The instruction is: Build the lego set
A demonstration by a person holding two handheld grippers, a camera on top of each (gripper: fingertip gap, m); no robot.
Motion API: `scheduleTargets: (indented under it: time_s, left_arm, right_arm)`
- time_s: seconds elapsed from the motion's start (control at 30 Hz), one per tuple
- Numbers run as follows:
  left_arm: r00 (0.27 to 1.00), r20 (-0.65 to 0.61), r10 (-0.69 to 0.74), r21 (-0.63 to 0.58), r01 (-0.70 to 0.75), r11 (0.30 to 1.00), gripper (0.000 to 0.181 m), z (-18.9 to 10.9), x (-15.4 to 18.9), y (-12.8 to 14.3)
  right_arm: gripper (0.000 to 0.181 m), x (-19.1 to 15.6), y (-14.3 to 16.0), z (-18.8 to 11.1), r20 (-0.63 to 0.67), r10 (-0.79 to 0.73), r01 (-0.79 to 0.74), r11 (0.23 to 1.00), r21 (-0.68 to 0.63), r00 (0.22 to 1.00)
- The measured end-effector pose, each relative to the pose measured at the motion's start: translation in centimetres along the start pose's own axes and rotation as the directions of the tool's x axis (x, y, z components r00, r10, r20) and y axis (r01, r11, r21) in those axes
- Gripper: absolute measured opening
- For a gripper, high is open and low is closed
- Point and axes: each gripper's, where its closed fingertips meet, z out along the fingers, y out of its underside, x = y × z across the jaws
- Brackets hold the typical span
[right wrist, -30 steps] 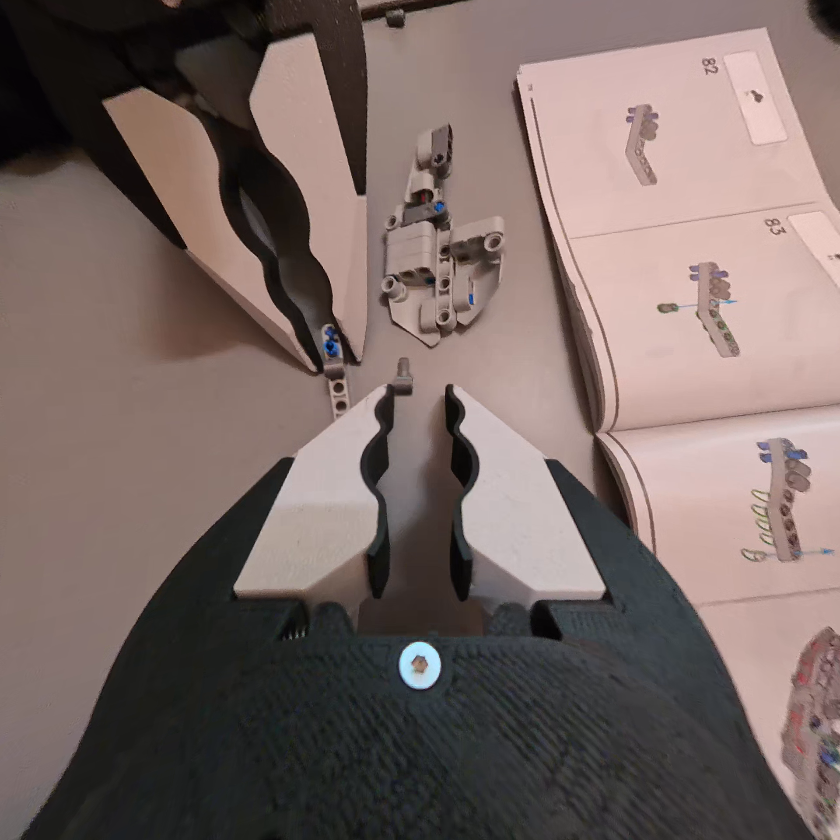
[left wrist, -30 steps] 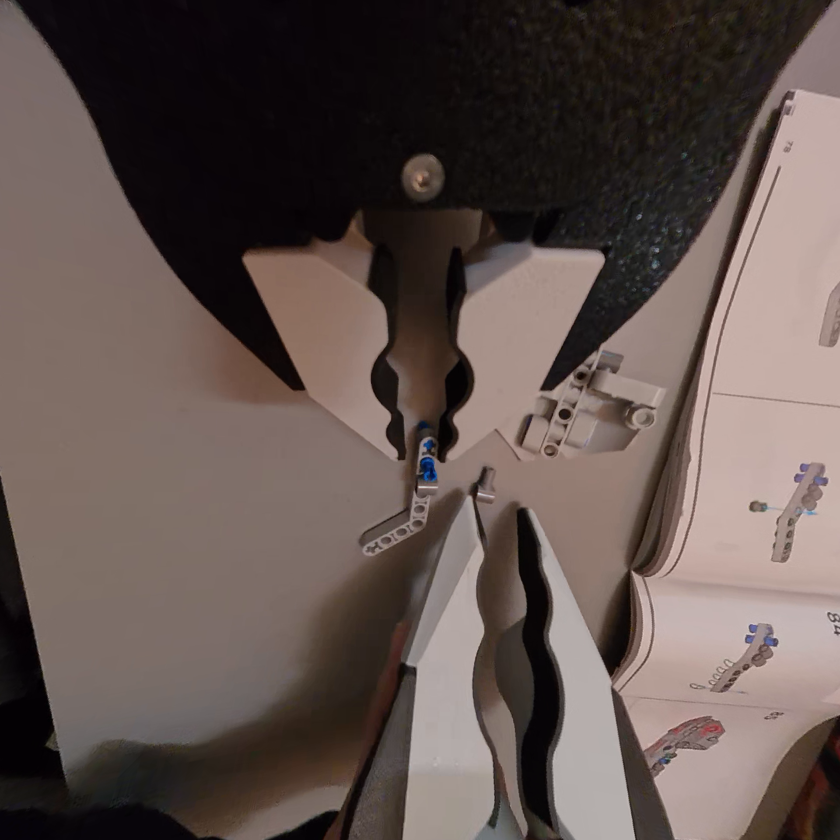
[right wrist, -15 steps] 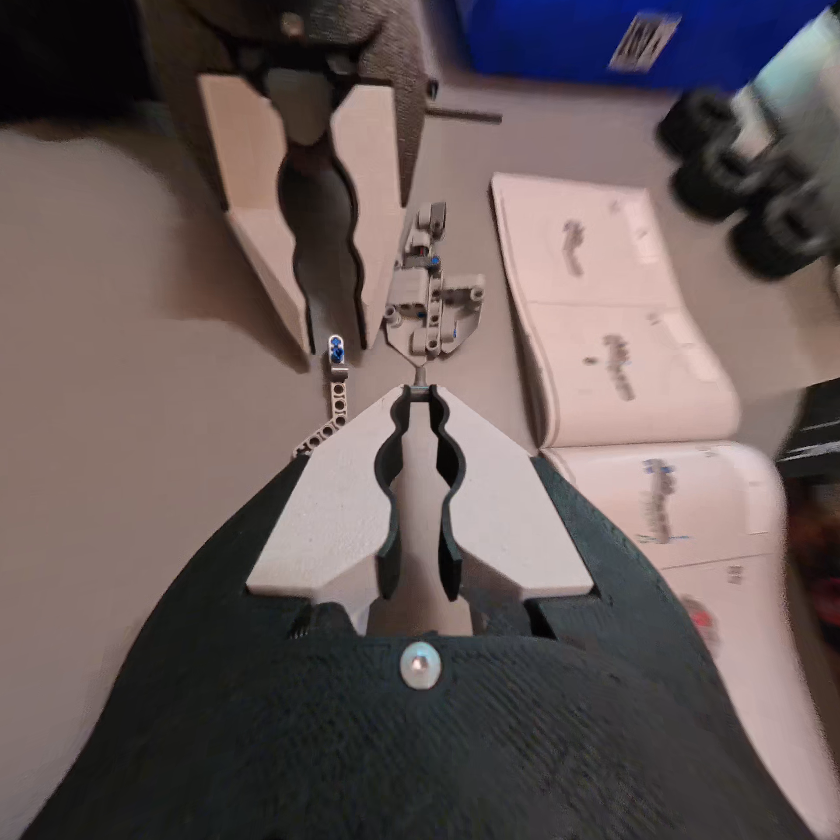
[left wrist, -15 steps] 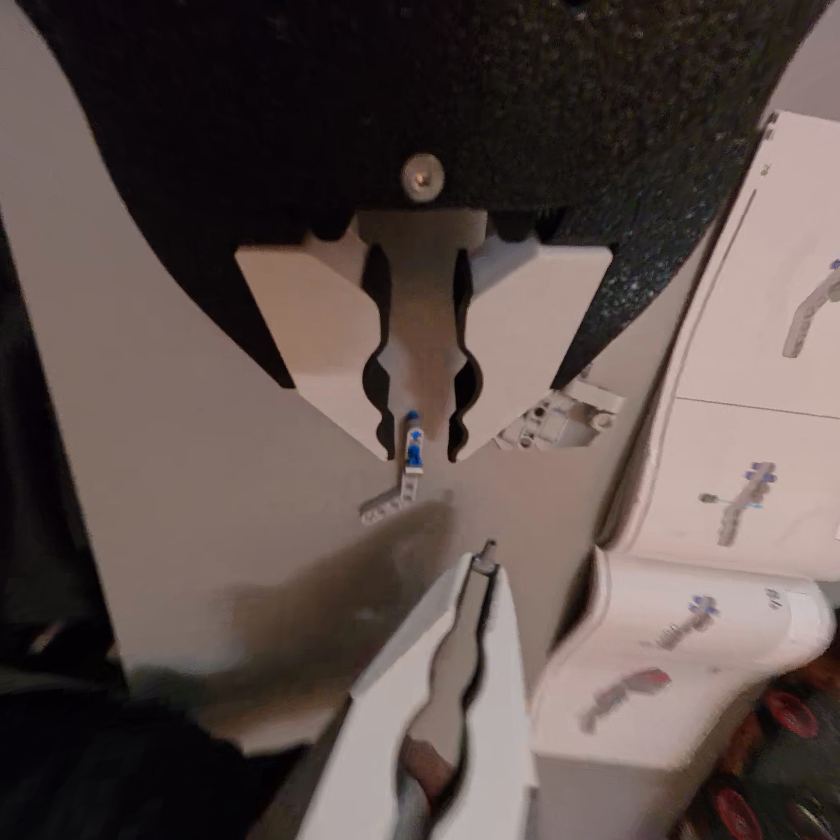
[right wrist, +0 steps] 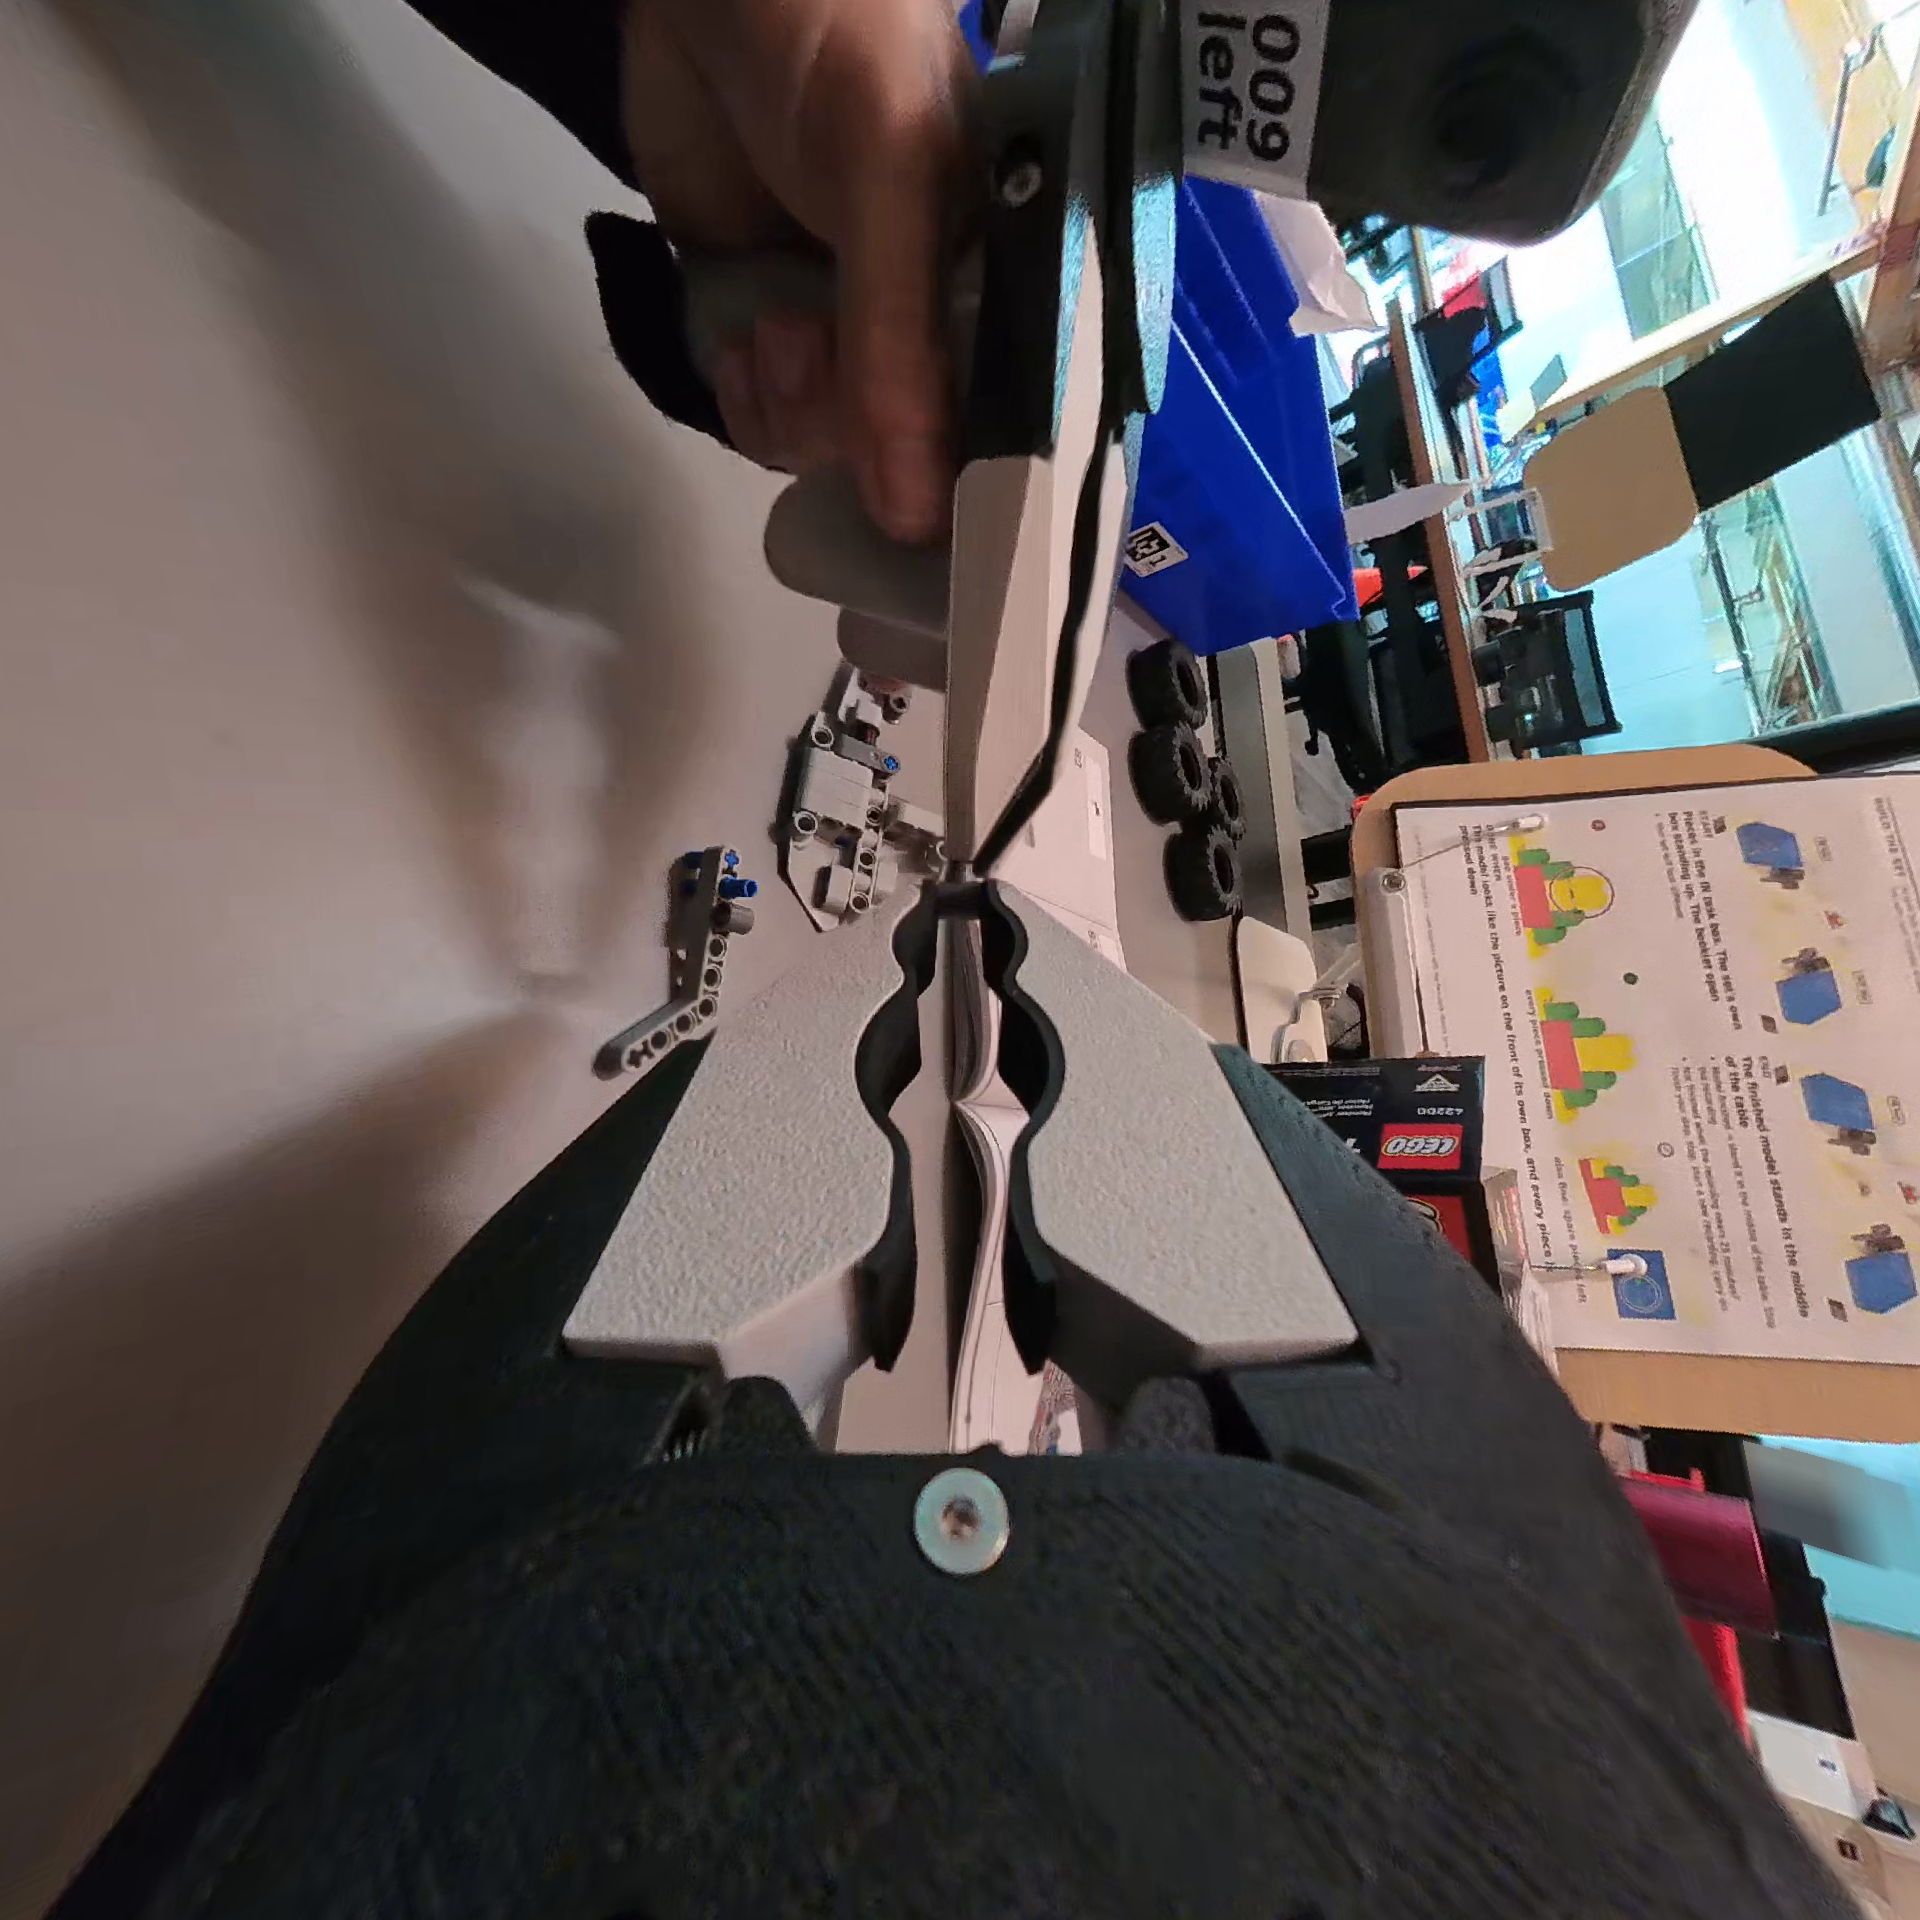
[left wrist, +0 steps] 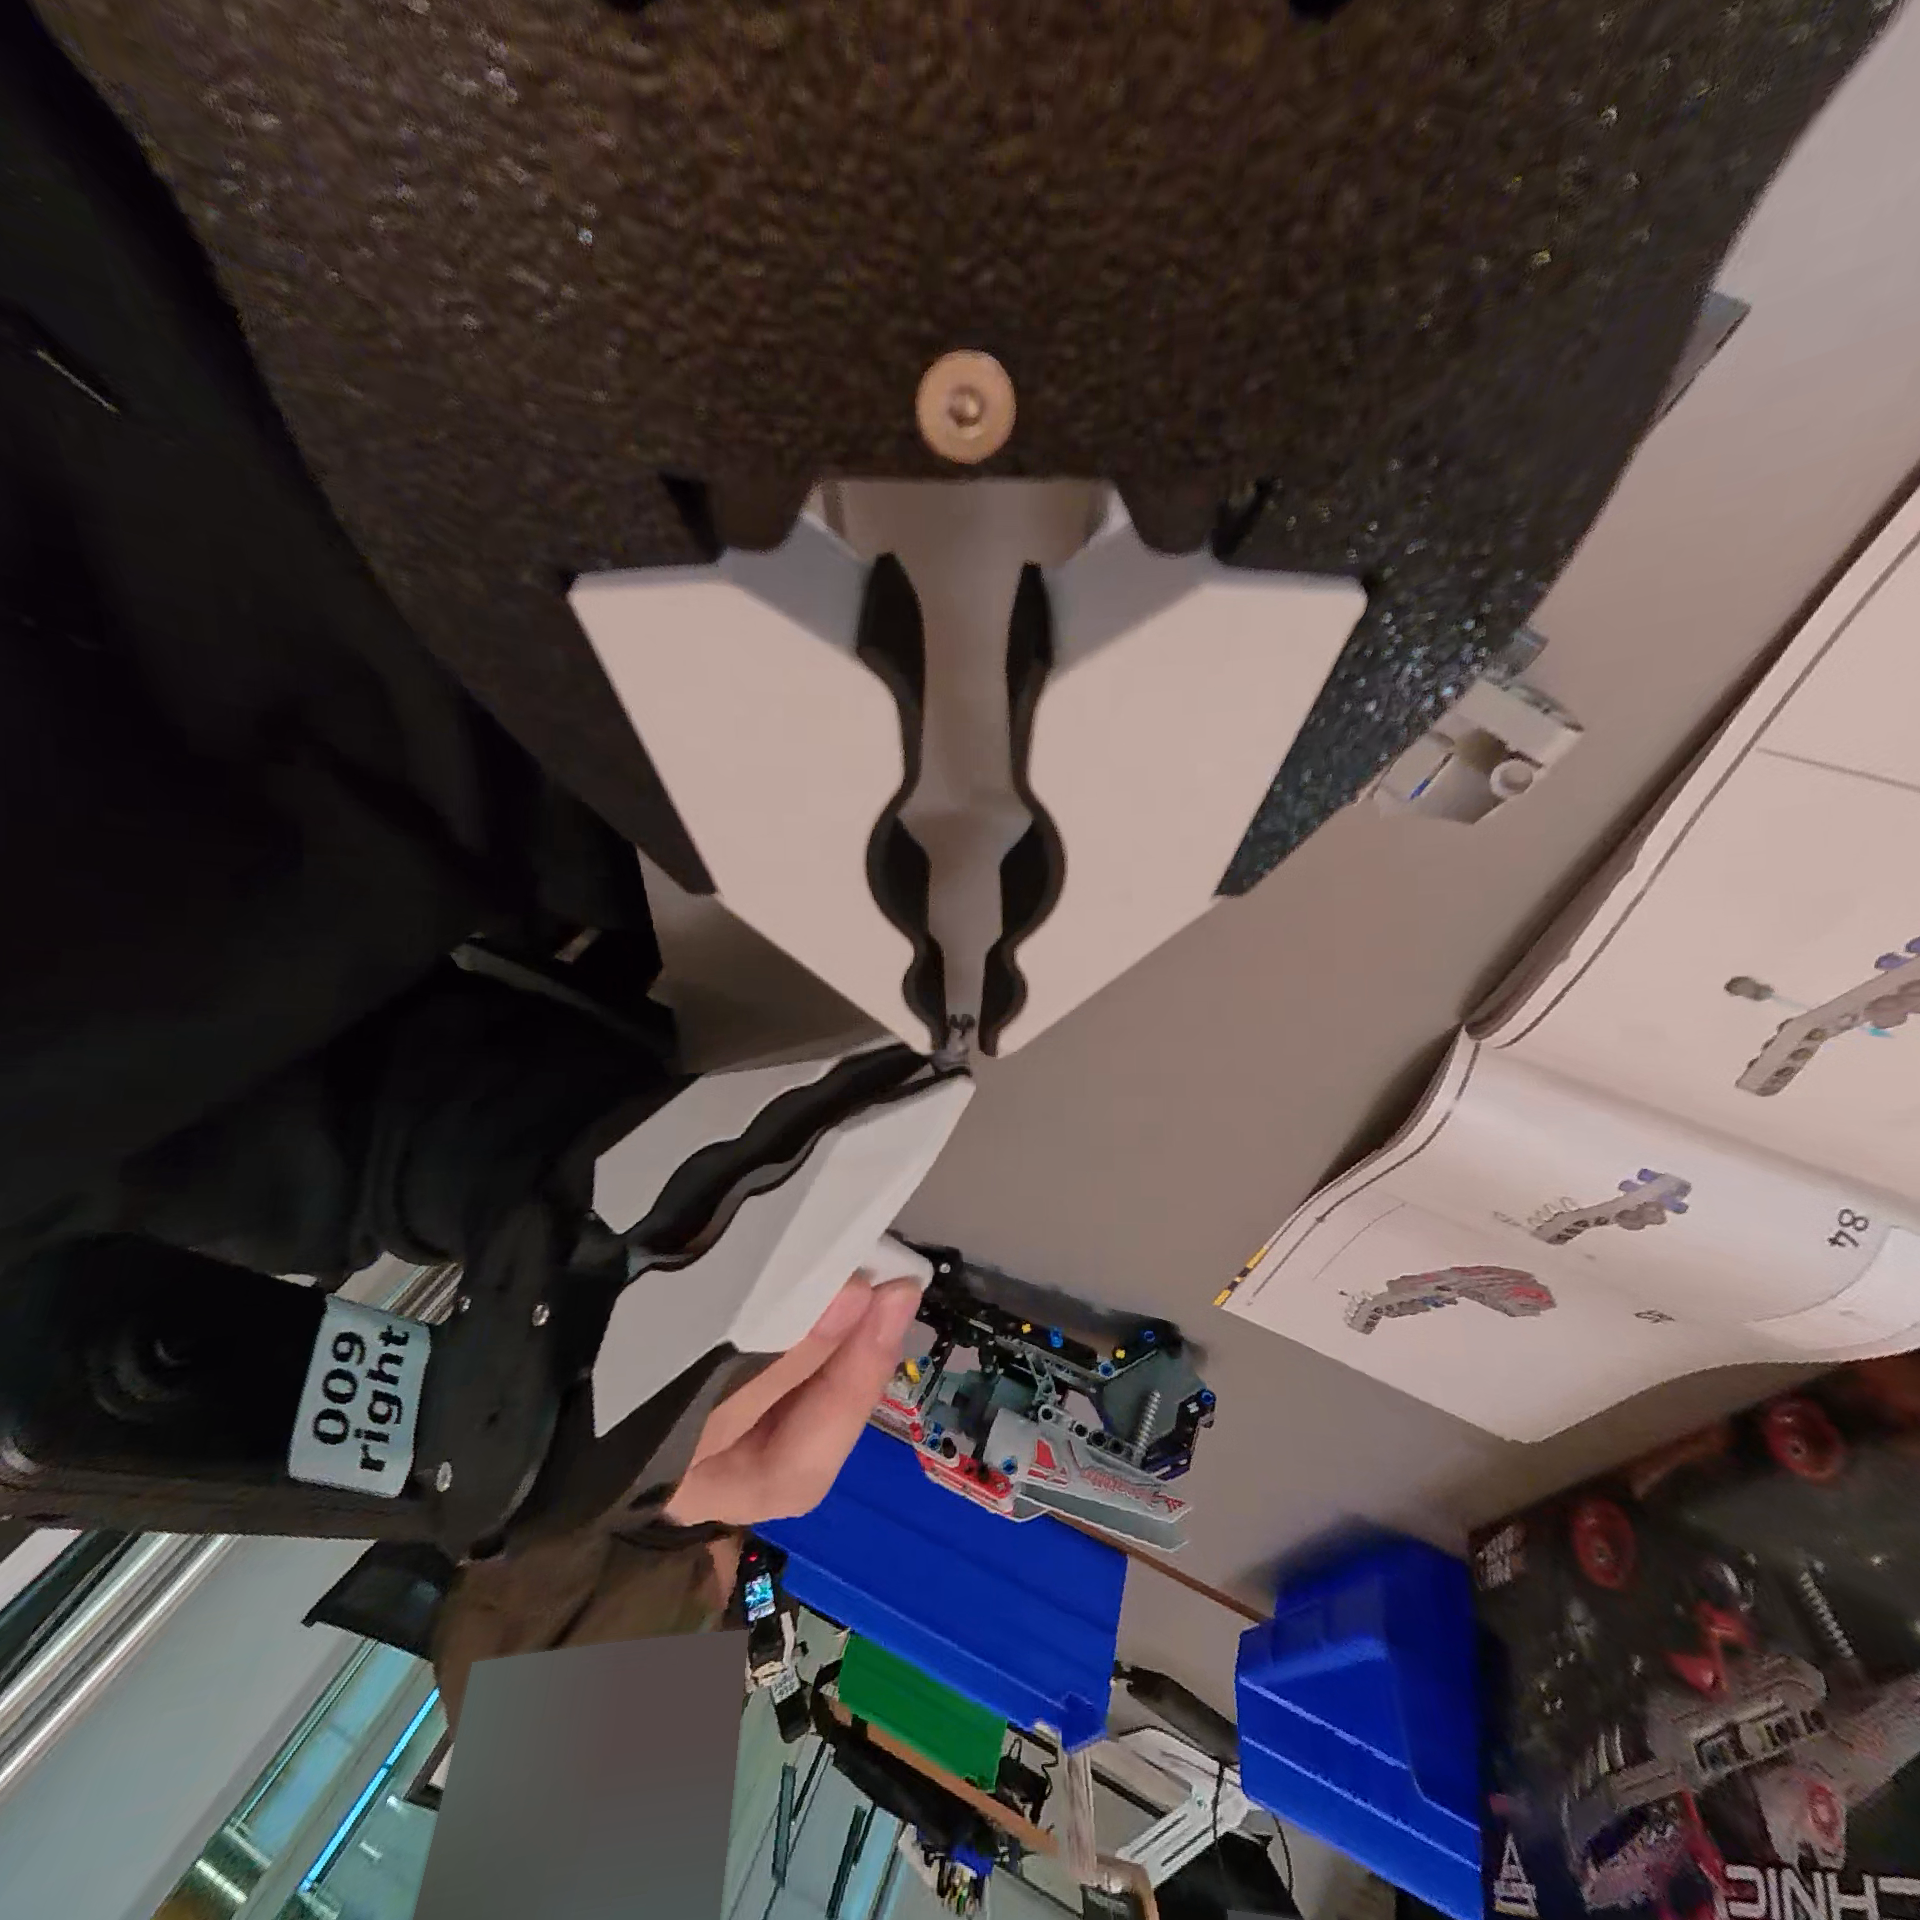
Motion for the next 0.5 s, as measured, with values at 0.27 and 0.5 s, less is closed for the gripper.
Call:
scheduleTargets:
  time_s: [0.27, 0.5]
  left_arm:
    - [0.974, -0.226, -0.034, 0.055, 0.047, 0.997, 0.002, -0.8, 2.1, -0.2]
    - [0.895, -0.443, -0.052, 0.154, 0.134, 0.979, 0.001, -2.1, 4.1, -1.3]
  right_arm:
    - [0.006, -0.3, -1.7, -0.9, 0.044, 0.072, -0.078, 0.985, 0.154, 0.996]
    - [0.006, 0.5, -4.3, -2.4, 0.123, 0.183, -0.217, 0.901, 0.376, 0.975]
